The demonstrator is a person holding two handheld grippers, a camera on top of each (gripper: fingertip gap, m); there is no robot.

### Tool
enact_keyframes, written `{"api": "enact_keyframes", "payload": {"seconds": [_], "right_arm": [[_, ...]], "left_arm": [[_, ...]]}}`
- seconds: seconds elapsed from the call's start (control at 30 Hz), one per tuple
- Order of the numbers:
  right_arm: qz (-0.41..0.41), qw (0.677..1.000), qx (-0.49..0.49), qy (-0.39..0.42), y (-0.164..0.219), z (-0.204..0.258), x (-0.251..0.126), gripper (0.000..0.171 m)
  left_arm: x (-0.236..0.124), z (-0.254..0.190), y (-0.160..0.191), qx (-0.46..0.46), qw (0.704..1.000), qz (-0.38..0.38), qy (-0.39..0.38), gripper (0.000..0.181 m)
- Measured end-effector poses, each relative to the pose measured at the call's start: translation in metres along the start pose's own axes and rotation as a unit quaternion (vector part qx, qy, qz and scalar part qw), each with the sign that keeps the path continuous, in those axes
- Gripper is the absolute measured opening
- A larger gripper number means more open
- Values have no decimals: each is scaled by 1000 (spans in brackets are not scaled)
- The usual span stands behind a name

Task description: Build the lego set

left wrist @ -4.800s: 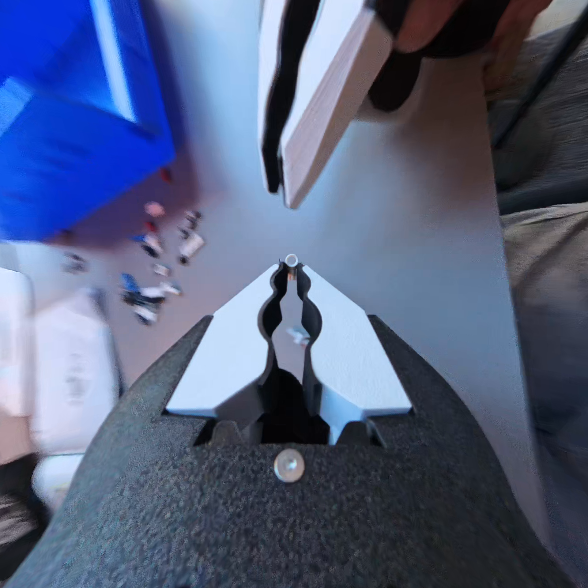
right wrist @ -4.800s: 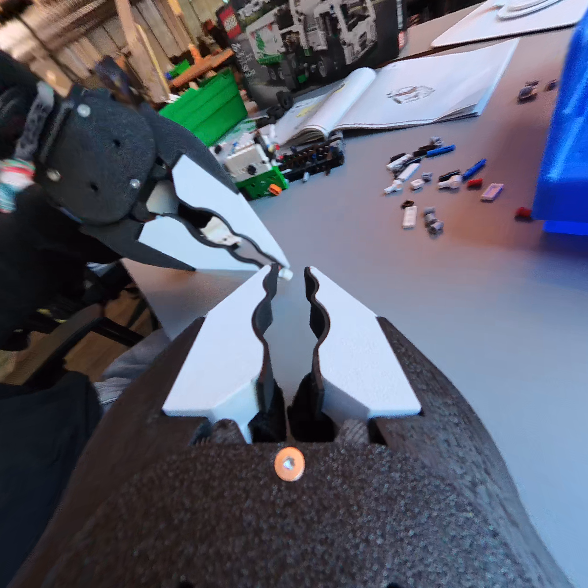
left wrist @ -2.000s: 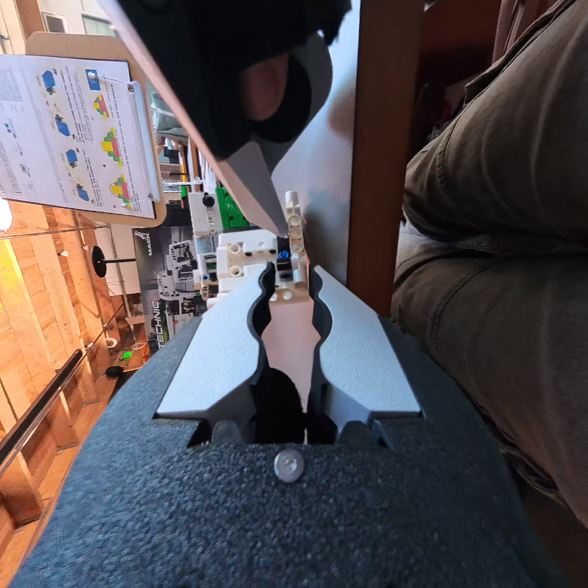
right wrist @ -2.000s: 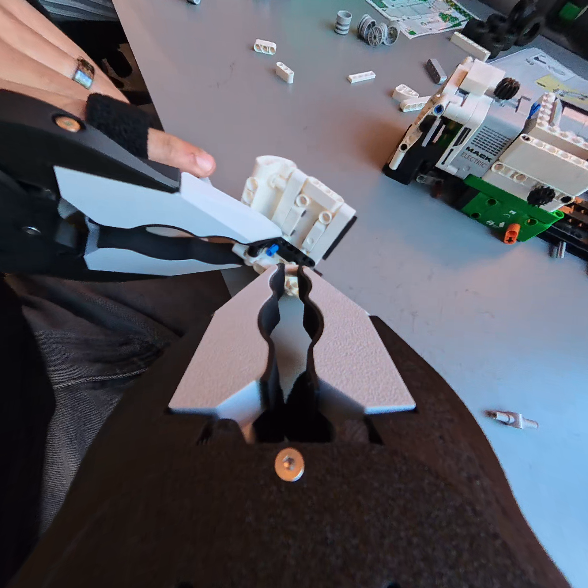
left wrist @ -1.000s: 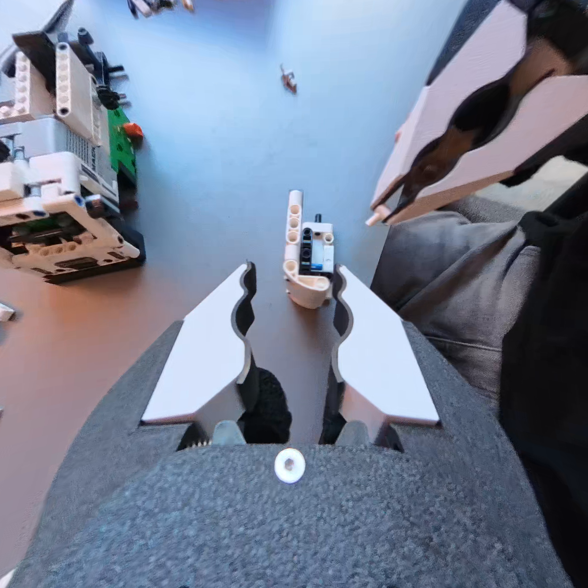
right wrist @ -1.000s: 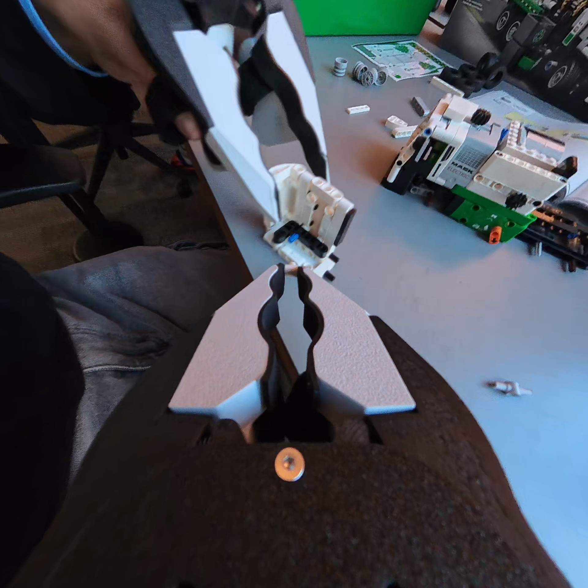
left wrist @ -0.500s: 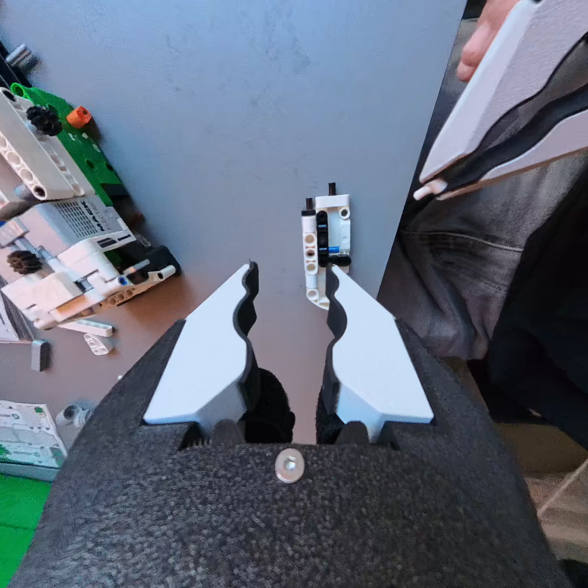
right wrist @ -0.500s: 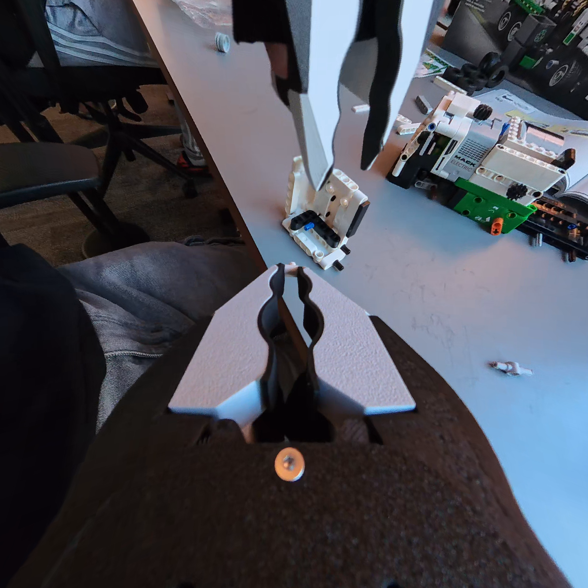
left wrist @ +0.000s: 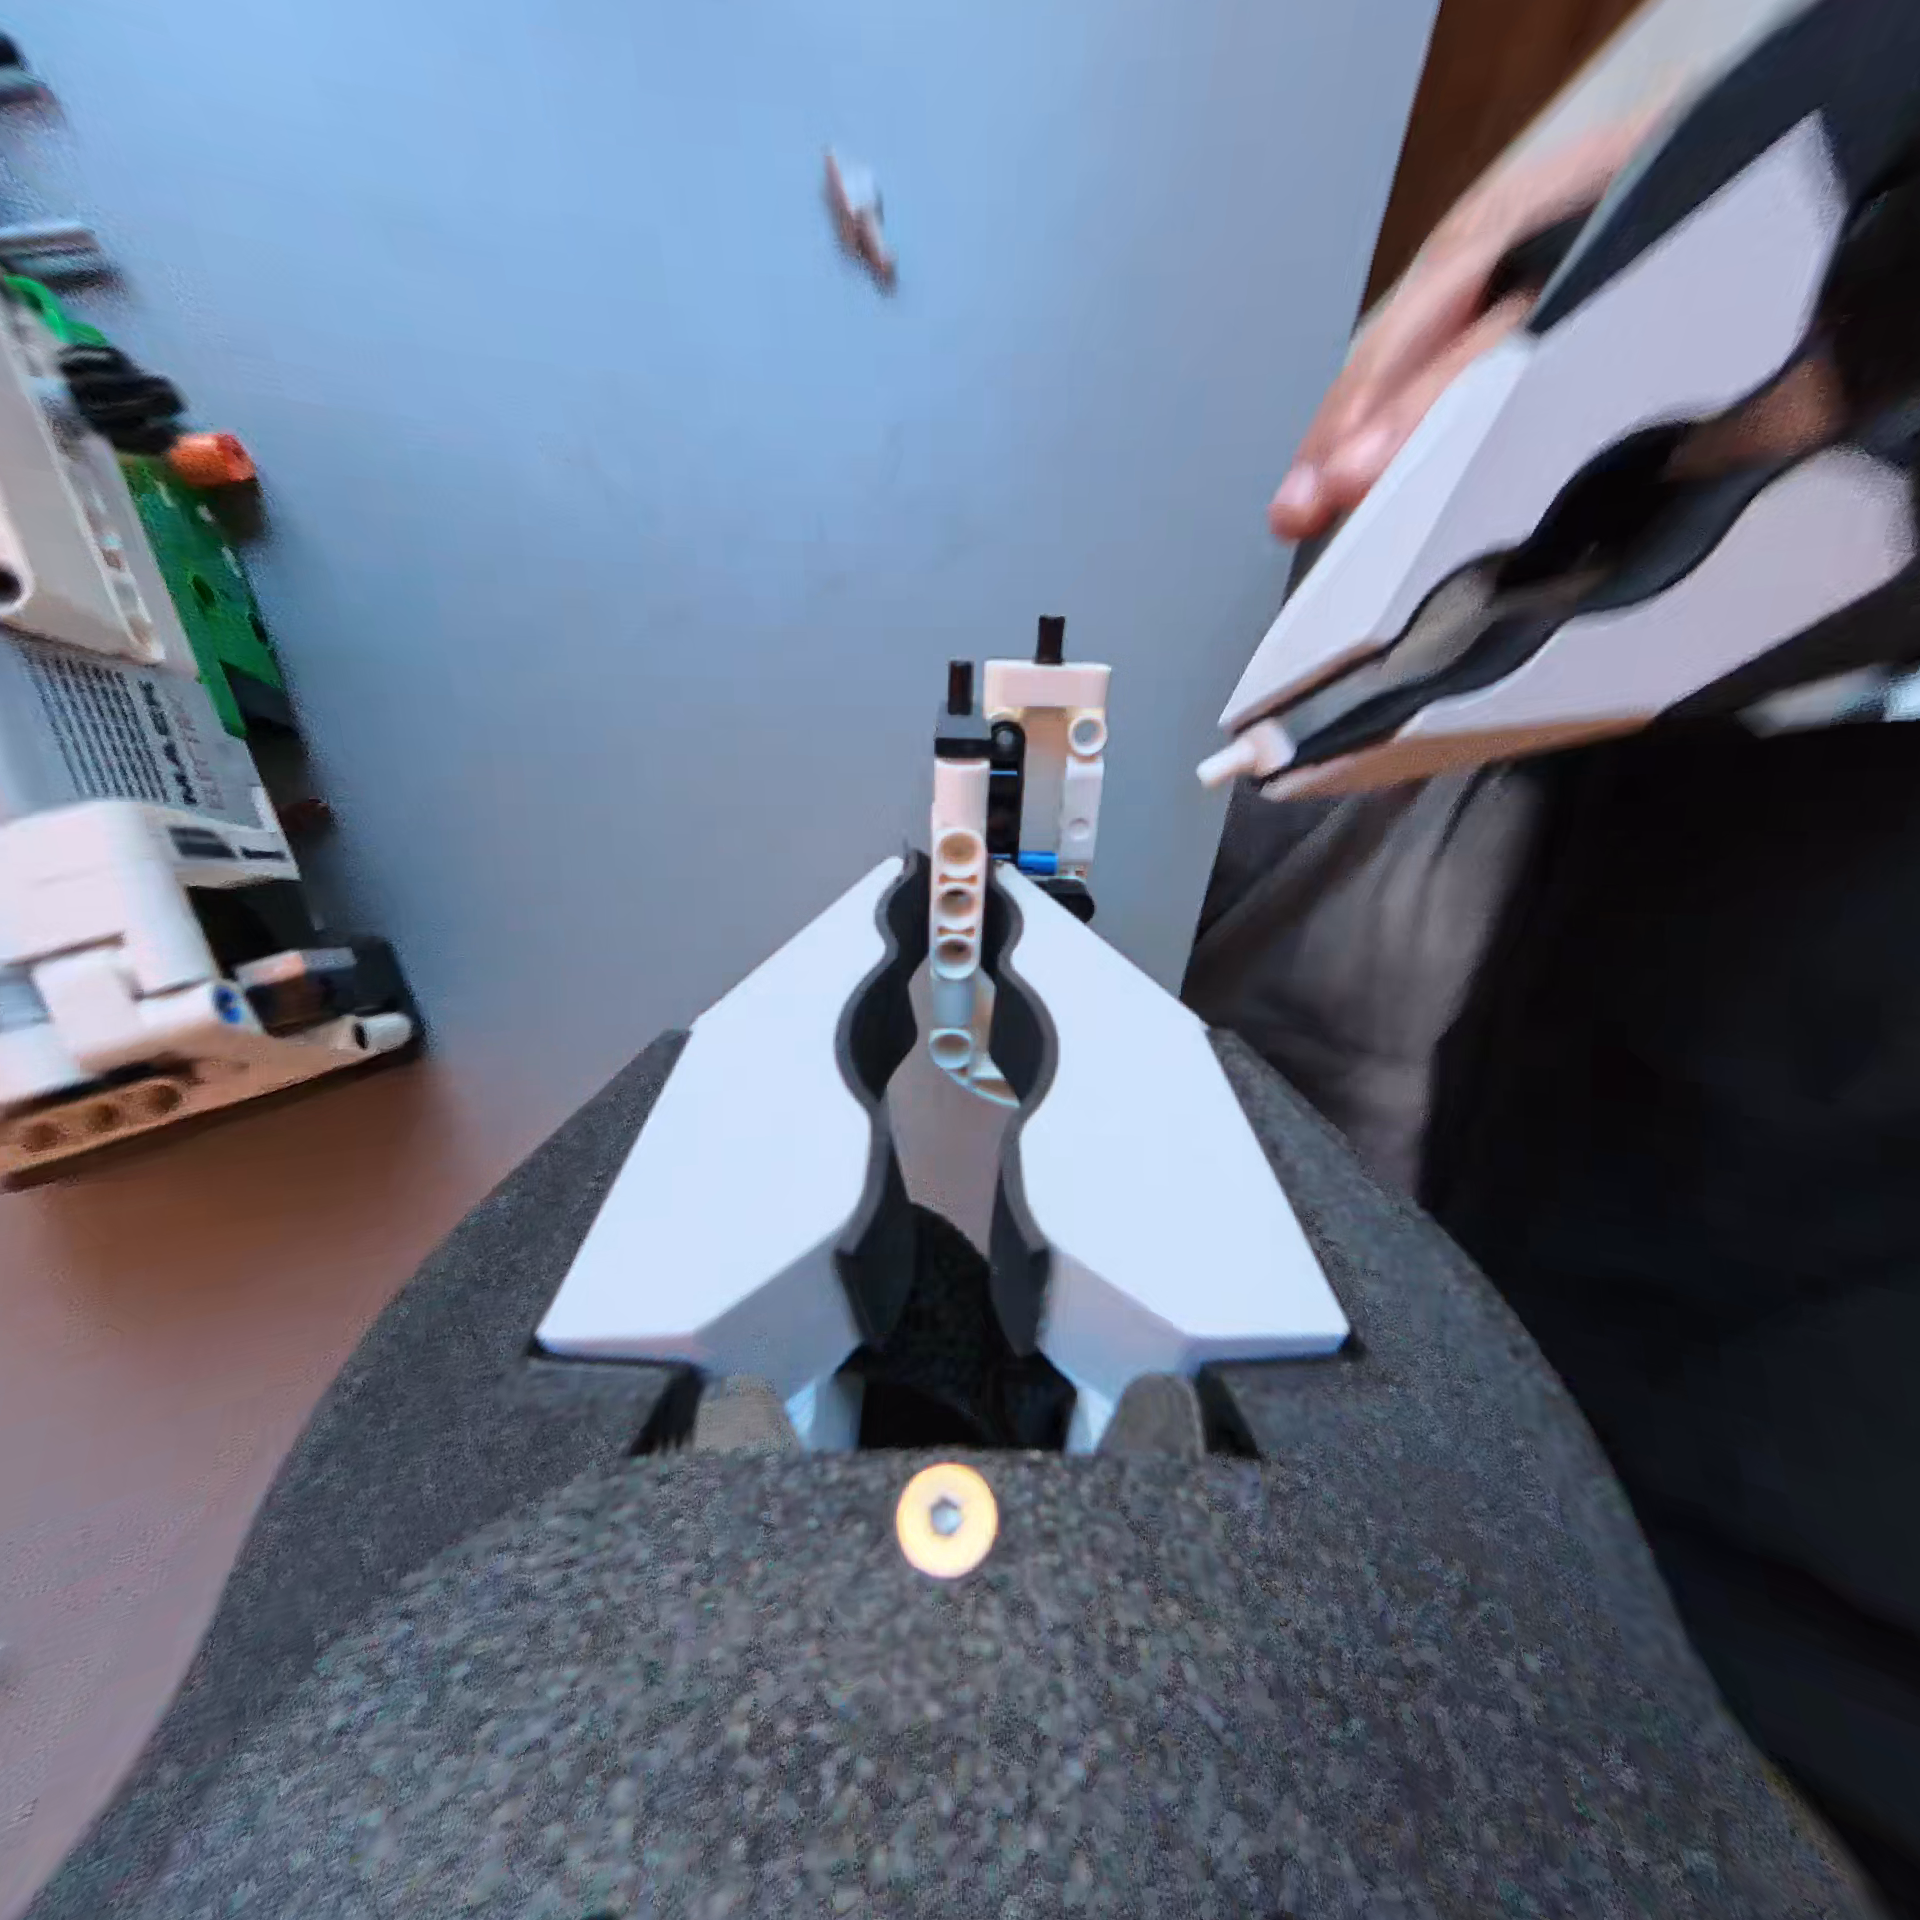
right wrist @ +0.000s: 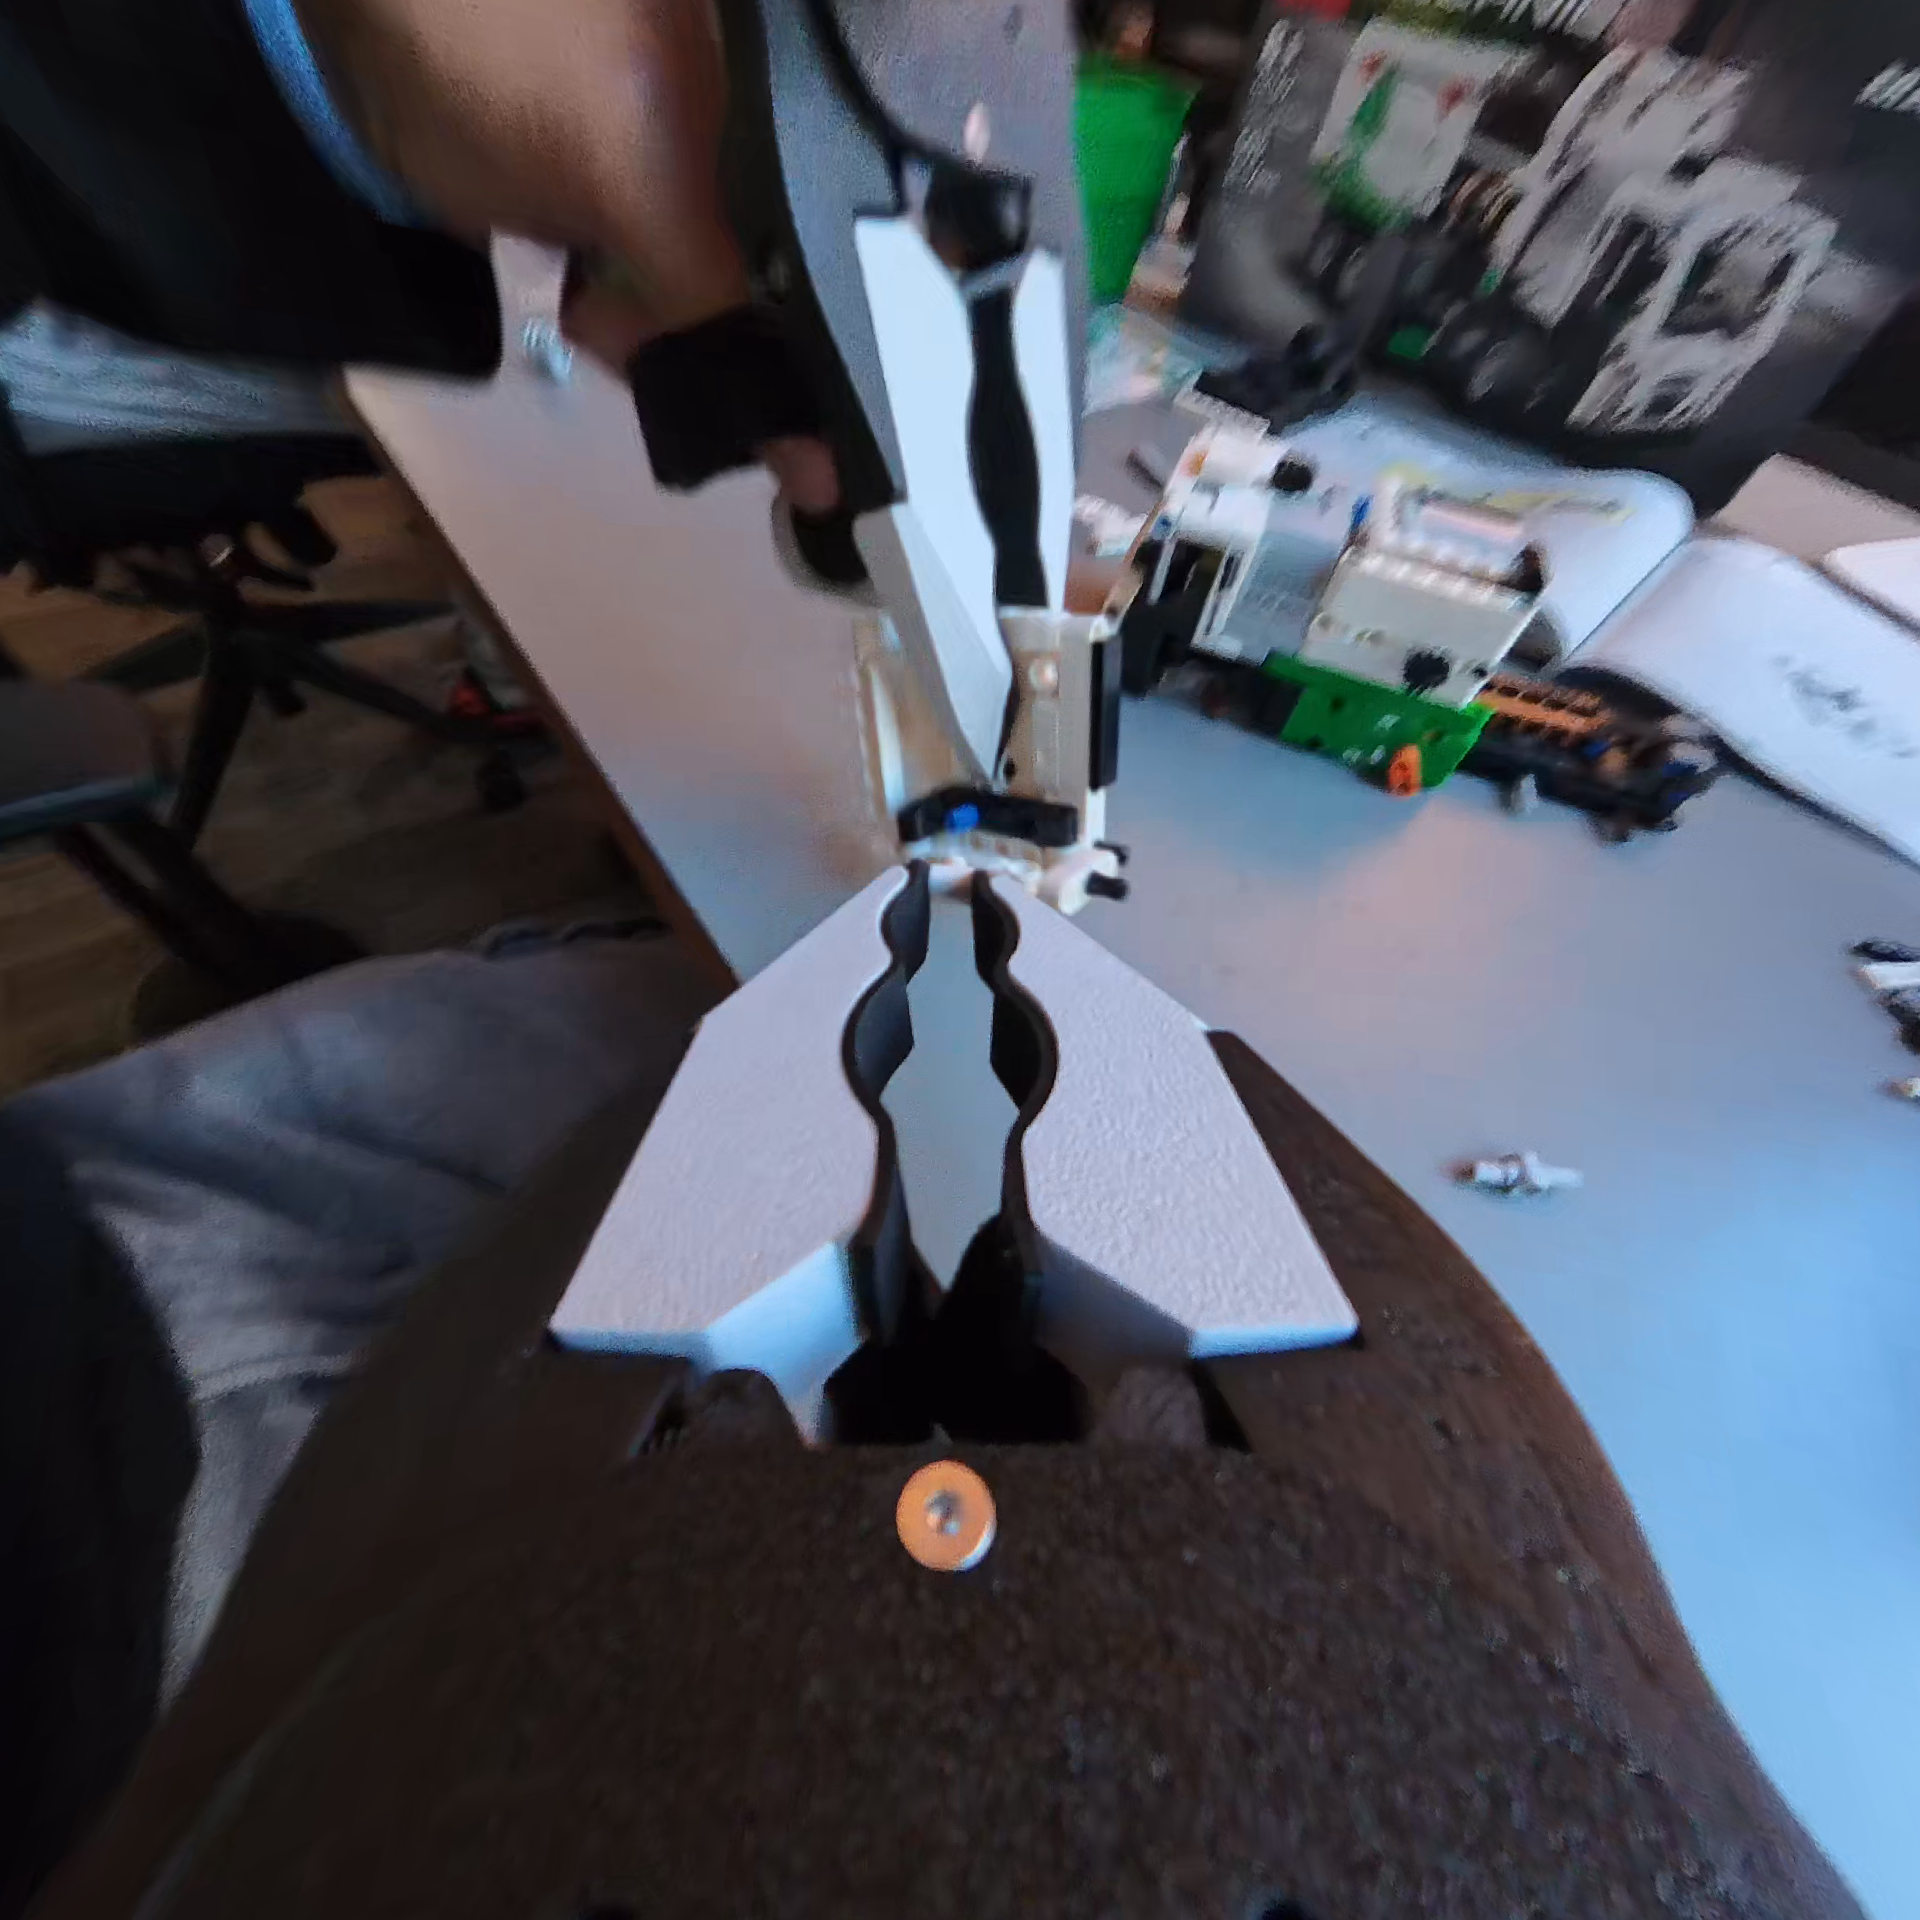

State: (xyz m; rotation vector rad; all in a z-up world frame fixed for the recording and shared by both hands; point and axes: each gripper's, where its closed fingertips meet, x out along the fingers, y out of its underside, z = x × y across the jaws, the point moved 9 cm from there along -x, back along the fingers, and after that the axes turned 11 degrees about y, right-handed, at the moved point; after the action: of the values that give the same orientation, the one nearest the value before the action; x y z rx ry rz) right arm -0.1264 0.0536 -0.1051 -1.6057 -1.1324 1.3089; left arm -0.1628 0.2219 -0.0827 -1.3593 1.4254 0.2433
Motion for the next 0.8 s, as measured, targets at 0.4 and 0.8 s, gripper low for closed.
{"api": "enact_keyframes", "payload": {"seconds": [0.4,0.8], "right_arm": [[14,953,-256,162,-18,13,40,7],[29,936,-300,182,-17,20,46,7]], "left_arm": [[25,14,22,19,974,-215,72,7],[26,17,23,17,975,-208,76,7]]}}
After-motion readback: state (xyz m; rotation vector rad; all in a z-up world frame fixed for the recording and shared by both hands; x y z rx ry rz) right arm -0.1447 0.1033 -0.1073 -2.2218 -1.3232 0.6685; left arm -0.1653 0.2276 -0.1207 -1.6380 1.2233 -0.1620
